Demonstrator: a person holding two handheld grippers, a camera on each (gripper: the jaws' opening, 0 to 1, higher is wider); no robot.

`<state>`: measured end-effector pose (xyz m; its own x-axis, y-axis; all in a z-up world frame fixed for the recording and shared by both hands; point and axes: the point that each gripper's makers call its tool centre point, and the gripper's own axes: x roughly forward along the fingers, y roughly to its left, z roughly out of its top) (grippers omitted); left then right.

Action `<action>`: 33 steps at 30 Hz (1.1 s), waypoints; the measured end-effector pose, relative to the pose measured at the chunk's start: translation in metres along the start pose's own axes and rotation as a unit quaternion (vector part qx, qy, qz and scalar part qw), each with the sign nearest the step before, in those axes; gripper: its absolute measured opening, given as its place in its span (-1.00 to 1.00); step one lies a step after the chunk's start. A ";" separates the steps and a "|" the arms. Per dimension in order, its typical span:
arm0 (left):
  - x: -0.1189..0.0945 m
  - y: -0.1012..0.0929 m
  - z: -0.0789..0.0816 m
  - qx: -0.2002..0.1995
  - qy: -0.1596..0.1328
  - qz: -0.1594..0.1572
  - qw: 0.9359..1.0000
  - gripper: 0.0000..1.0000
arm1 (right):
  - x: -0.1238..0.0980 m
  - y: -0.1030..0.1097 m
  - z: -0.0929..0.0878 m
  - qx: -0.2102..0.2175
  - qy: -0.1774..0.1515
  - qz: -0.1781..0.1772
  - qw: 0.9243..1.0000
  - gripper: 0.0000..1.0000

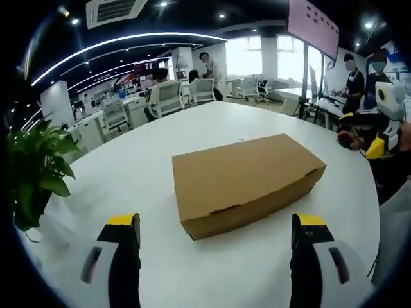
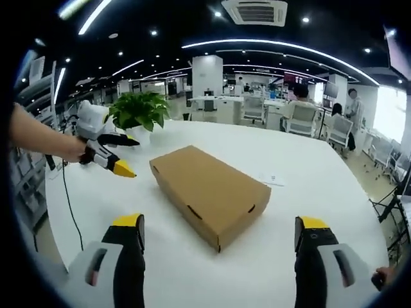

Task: Operate the shoe box by opening the lid, removing the specified soft item, and placing it in the target area until the item is outside and the box remains undamaged.

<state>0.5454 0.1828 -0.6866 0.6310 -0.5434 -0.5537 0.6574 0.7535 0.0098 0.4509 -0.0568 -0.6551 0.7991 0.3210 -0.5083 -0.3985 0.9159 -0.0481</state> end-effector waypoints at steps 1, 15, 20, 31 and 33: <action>0.001 0.001 -0.001 -0.006 0.003 0.000 1.000 0.98 | 0.002 -0.001 0.002 0.001 -0.001 0.001 1.000 0.93; 0.009 0.012 -0.003 0.002 -0.001 0.012 1.000 0.98 | 0.014 0.006 0.004 -0.021 -0.006 0.006 1.000 0.84; 0.014 0.013 0.000 -0.012 -0.005 -0.003 1.000 0.84 | 0.021 0.003 -0.001 -0.020 0.012 0.000 1.000 0.75; 0.039 0.008 -0.002 0.017 0.017 -0.018 1.000 0.81 | 0.041 0.007 -0.010 0.000 0.029 -0.006 1.000 0.67; 0.041 0.009 -0.005 0.020 0.028 -0.018 0.999 0.83 | 0.044 0.009 -0.010 -0.004 0.031 -0.008 0.999 0.68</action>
<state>0.5752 0.1687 -0.7137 0.5837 -0.5478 -0.5993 0.6959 0.7178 0.0217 0.4776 -0.0367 -0.6867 0.7764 0.2901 -0.5595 -0.3896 0.9187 -0.0642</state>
